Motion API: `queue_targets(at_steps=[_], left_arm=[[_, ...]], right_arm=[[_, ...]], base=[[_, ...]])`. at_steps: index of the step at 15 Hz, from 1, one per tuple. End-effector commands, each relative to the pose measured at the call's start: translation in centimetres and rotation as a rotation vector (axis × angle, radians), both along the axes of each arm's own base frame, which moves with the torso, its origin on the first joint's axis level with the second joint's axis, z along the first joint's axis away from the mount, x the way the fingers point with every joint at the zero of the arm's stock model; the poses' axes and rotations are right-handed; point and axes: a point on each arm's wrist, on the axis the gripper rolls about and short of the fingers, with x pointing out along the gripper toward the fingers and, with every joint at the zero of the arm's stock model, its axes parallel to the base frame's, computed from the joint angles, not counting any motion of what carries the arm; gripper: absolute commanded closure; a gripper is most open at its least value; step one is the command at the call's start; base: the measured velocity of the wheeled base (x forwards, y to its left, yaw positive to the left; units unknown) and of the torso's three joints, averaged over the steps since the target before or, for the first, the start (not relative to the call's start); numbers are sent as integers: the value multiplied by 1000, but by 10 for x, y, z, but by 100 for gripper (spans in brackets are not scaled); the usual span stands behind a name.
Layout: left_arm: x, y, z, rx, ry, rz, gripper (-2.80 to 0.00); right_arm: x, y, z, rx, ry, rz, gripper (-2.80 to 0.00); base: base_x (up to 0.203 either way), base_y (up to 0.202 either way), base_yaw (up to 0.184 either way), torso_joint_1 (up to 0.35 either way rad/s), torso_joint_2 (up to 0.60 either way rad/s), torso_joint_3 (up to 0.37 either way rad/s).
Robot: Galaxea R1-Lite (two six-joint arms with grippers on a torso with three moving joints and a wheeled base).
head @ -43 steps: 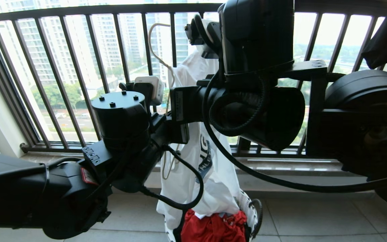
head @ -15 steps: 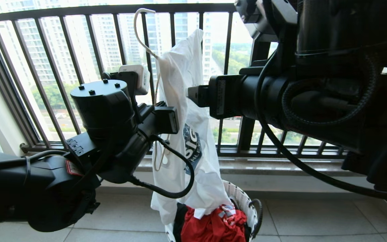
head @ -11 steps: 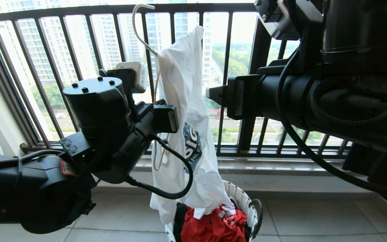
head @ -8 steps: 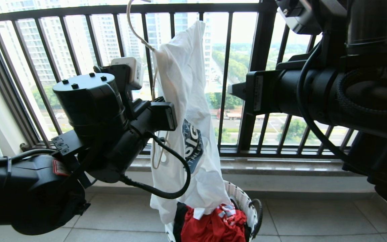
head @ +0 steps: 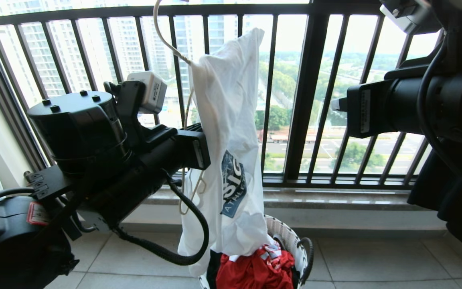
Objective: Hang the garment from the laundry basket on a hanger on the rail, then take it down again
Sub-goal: Hang the clothes on the clothes rack
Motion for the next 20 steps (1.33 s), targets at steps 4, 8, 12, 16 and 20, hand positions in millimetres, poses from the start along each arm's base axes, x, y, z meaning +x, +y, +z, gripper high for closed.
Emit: queue_targets(at_steps=[4, 8, 12, 16, 20], left_arm=[[-12, 23, 5, -46, 103, -179, 0], [-16, 39, 1, -30, 198, -310, 0], [-25, 48, -4, -62, 251, -446, 0], [-23, 56, -9, -59, 272, -493, 0], [-22, 64, -15, -50, 296, -550, 0]], right_arm=[[-9, -9, 13, -134, -61, 23, 0], [-11, -11, 19, -309, -117, 72, 0], [-7, -5, 25, -515, -200, 201, 0], [21, 12, 33, -599, -251, 236, 0], [40, 26, 25, -681, -258, 297, -280]], base=[[0, 0, 0, 0, 0, 0], [0, 0, 0, 0, 0, 0], [0, 0, 0, 0, 0, 0], [0, 0, 0, 0, 0, 0], [0, 0, 0, 0, 0, 0]])
